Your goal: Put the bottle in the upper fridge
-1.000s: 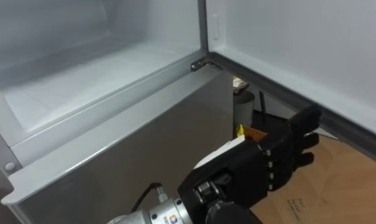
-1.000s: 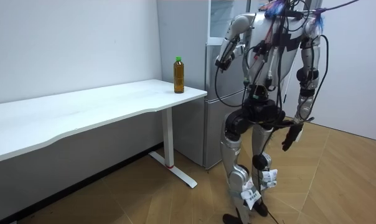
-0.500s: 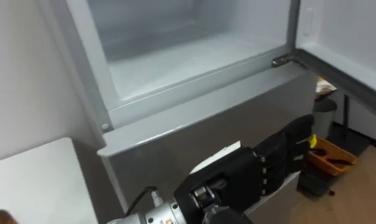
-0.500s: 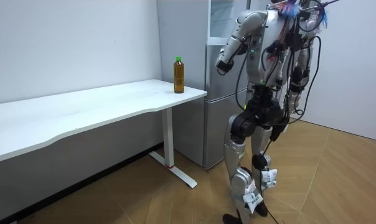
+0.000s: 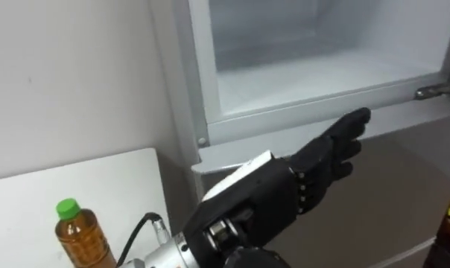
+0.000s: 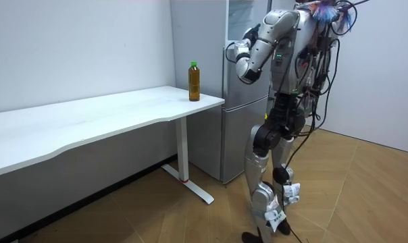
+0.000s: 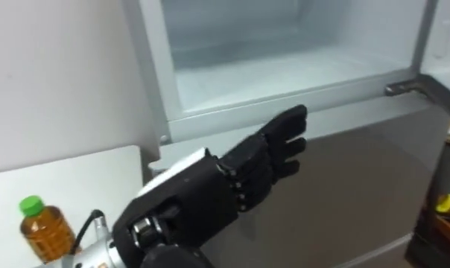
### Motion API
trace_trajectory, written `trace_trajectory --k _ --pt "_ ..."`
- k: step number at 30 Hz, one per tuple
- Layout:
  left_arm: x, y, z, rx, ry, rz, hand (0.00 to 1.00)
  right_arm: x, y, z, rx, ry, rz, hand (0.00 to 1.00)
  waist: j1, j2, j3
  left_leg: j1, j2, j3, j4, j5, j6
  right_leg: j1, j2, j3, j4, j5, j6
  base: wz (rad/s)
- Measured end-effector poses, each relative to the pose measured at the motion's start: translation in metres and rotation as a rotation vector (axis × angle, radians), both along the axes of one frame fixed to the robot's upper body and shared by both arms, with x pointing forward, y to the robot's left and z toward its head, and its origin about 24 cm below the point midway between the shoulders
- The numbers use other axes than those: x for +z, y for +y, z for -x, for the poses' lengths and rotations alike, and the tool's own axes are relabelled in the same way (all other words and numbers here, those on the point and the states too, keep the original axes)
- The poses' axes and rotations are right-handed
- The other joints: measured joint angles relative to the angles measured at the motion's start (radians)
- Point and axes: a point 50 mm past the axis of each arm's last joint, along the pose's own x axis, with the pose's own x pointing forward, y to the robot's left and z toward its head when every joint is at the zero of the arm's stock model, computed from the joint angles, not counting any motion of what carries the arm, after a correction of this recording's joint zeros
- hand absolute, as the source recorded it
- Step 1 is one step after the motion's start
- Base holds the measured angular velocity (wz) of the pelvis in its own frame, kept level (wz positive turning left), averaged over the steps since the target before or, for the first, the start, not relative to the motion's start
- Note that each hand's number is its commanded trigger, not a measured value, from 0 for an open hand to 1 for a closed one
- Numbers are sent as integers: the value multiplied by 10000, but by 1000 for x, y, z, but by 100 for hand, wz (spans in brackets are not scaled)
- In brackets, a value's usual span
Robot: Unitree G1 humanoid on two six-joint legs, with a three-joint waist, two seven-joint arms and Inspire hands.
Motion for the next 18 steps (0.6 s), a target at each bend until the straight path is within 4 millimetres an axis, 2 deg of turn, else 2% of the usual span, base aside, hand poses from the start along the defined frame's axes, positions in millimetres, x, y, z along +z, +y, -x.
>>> trace_trajectory --k 6,7,10,11,13,15,18 --pt "0 24 -5 1872 113 425 0 0 2 -1 320 26 309 0 389 43 -41 -7 -35 -199 45 0 1 123 -32 -183 -29 -24 21 11" --pt "0 27 -4 2048 74 445 0 0 2 -2 333 5 314 0 436 104 -77 -7 -38 -234 50 0 1 144 -36 -227 -30 -32 18 15" --pt "7 38 0 2889 -446 557 0 0 2 -1 476 -51 477 0 601 136 -59 22 -52 -433 50 6 -5 226 -39 -308 -26 -55 16 12" --pt "10 44 2 3237 -626 756 0 0 2 0 465 -88 525 0 632 133 -14 80 -53 -449 36 8 -8 283 -37 -313 -32 -61 20 5" --pt "12 55 5 3893 -772 1035 0 -1 2 2 409 -103 529 0 686 130 12 154 -63 -473 19 9 -12 394 -40 -342 -63 -91 20 8" --pt "13 71 10 4811 -950 1382 0 -1 3 7 342 -65 549 0 742 169 6 178 -83 -512 27 11 -15 536 -51 -433 -150 -128 32 12" --pt "15 92 17 5984 -1177 1676 0 -2 3 15 -132 -5 609 0 1027 171 4 157 -93 -584 29 19 -28 468 -69 -546 -120 -182 17 6"
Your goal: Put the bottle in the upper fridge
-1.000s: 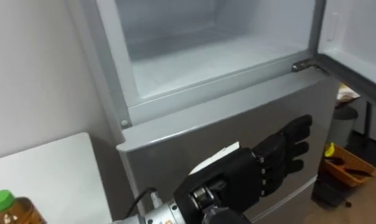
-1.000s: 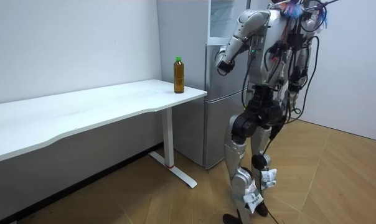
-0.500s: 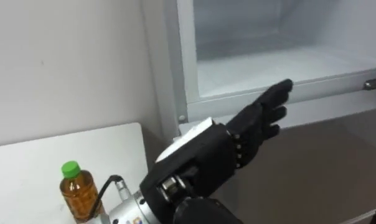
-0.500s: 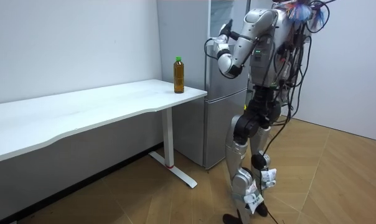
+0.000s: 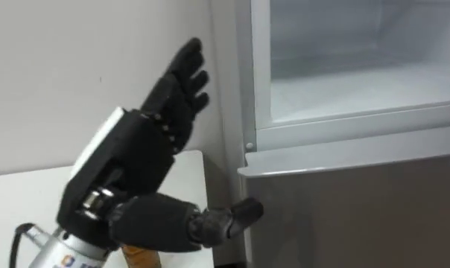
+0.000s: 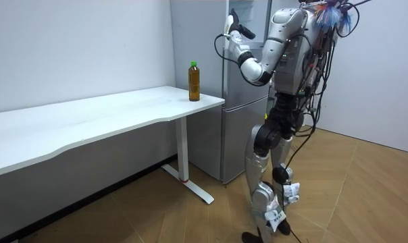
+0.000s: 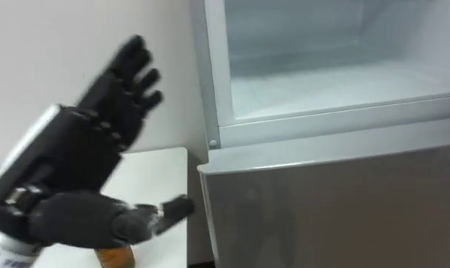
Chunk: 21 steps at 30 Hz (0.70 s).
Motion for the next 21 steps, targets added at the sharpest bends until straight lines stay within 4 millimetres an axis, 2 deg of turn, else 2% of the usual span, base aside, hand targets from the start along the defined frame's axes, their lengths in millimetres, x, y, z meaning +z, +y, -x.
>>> trace_trajectory --k 2,5,7,10,11,13,17,19,21 --pt "1 12 4 743 -86 154 0 0 -1 5 -294 65 29 0 133 -11 0 -34 -37 -107 7 4 -5 -40 -30 -54 17 -54 22 19" --pt "6 29 10 1726 -410 298 0 0 -2 8 -422 41 89 0 268 19 -59 -80 -117 -345 17 5 -2 -13 -116 -263 123 -136 76 21" --pt "9 36 13 2120 -689 384 0 0 -1 10 -418 -9 90 0 427 4 -59 4 -124 -413 -5 4 -1 120 -118 -287 124 -146 87 10" --pt "11 46 19 3084 -1098 377 0 0 0 11 -343 -138 53 0 577 -98 2 149 -129 -503 -20 4 -2 236 -118 -330 137 -163 113 7" --pt "10 50 21 3522 -1165 366 0 0 1 11 -321 -172 -11 0 694 -79 -11 176 -130 -502 -18 4 -2 259 -123 -341 133 -176 125 0" --pt "7 56 26 4114 -1145 374 0 0 1 10 -225 -252 -58 0 708 -92 0 163 -157 -502 -17 3 -1 246 -143 -326 124 -227 107 0" --pt "-5 63 32 4814 -559 621 0 0 -1 16 -336 -170 -18 0 709 7 -46 170 -220 -597 -4 10 11 280 -192 -356 137 -269 136 6" --pt "-12 68 32 5086 -270 672 0 0 -2 20 -602 -122 24 0 714 14 3 292 -256 -597 -16 15 20 397 -214 -351 135 -286 165 3" --pt "-23 79 35 5707 328 669 0 0 -4 24 -967 -126 49 0 680 86 -6 365 -291 -597 -38 16 21 442 -255 -342 136 -333 207 0"
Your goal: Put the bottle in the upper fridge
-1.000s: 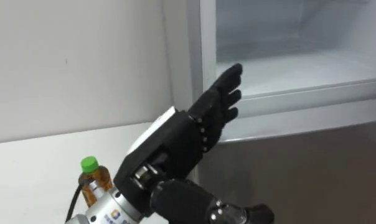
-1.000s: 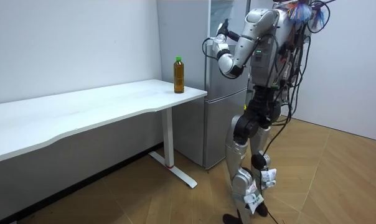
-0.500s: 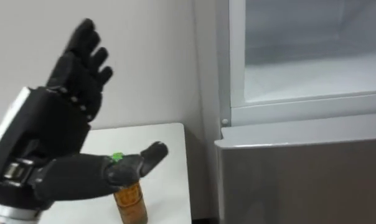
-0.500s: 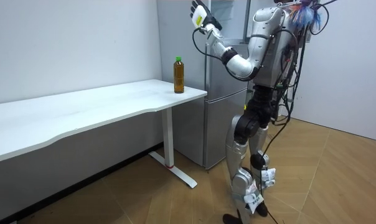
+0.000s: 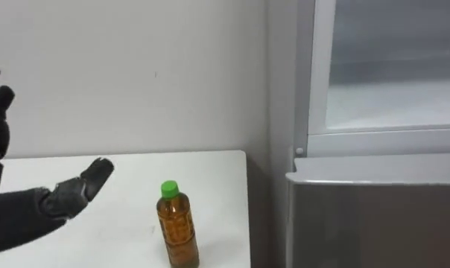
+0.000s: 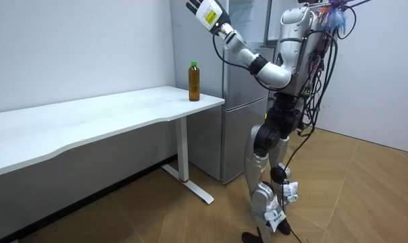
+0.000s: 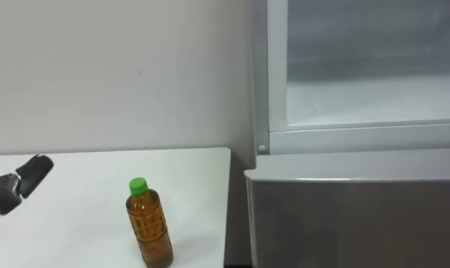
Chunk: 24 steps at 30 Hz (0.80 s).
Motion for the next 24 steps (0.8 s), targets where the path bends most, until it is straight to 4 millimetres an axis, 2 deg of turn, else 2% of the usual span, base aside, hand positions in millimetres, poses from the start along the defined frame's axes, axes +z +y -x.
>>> trace_trajectory --k 4,13,22,24 --pt "-11 11 2 638 488 270 0 0 0 5 -386 15 -5 0 6 -24 3 -14 2 0 -10 0 1 -13 5 -3 2 -6 -1 0" --pt "-12 34 15 2454 414 808 0 4 -5 14 -766 -246 108 0 91 -66 -10 -1 -3 0 -10 0 0 -26 1 46 43 -12 0 -1" --pt "-54 55 24 4025 2180 1763 0 5 -9 20 -1076 -173 387 0 61 -31 2 29 2 -2 -5 -1 1 -16 2 77 65 -40 -12 0" --pt "-72 59 26 4283 2821 2154 0 5 -9 21 -1054 -150 381 0 60 -54 32 114 -9 -3 -11 -1 1 -23 -30 111 180 -124 -13 -2"
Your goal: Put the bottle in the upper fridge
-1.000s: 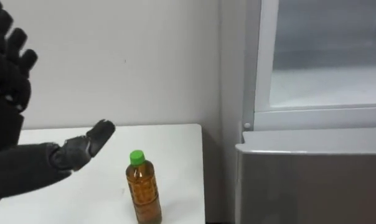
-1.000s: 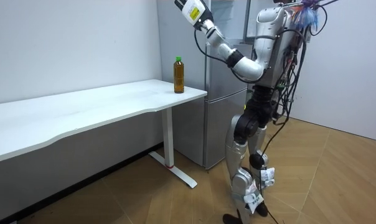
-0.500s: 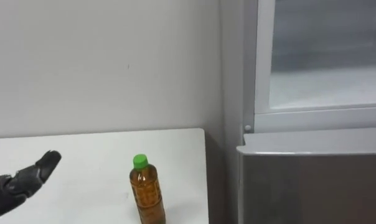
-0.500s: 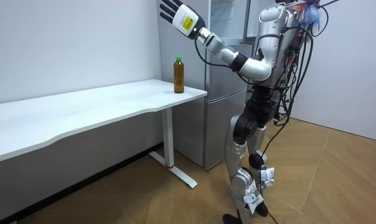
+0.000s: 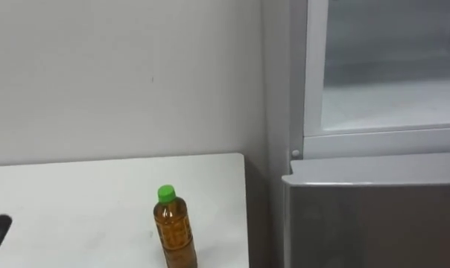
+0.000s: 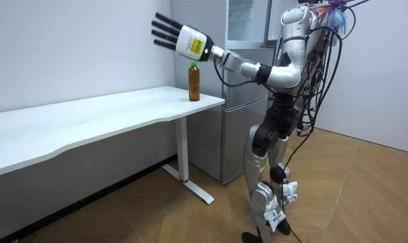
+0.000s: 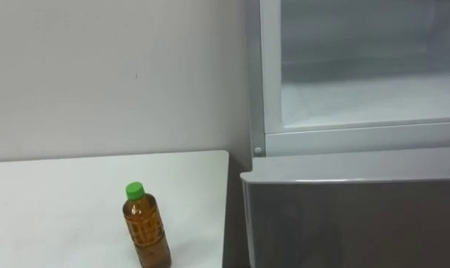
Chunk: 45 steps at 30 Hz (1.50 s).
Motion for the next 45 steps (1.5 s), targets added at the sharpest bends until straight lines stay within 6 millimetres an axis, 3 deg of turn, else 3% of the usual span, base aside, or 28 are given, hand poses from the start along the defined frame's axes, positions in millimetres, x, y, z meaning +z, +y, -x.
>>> trace_trajectory --k 5,10,13,23,29,38,45 --pt "-46 0 5 345 1602 1255 0 0 0 0 4 165 21 0 -36 -44 1 44 8 4 -3 0 0 43 8 -16 22 -32 -4 1" --pt "-87 1 20 678 3046 2451 0 0 0 1 253 315 61 0 -10 -136 -28 74 12 42 -10 0 0 29 6 18 56 -40 -13 -2" --pt "-115 1 32 917 4173 3003 0 0 0 1 303 278 21 0 59 -150 -7 121 23 145 -17 -1 -1 -7 -2 78 157 -57 -31 -7" --pt "-207 -23 98 1465 8550 5287 0 0 2 2 504 169 -210 0 101 -290 -54 222 30 250 16 -4 0 86 3 220 149 -59 -32 -4" --pt "-219 -36 106 1061 8872 6033 0 0 2 2 529 124 -316 0 108 -325 -47 204 35 268 52 -8 6 48 3 253 207 -60 -33 1" --pt "-244 -57 141 441 10903 6955 0 -1 3 3 440 239 -406 0 -104 -332 -46 188 39 317 50 -20 26 -36 -14 271 325 -96 -32 -1" --pt "-252 -69 150 -1194 12705 5858 0 -2 5 -3 565 195 -392 0 -177 -355 -45 197 38 336 33 -20 26 -54 -12 293 329 -96 -33 0"
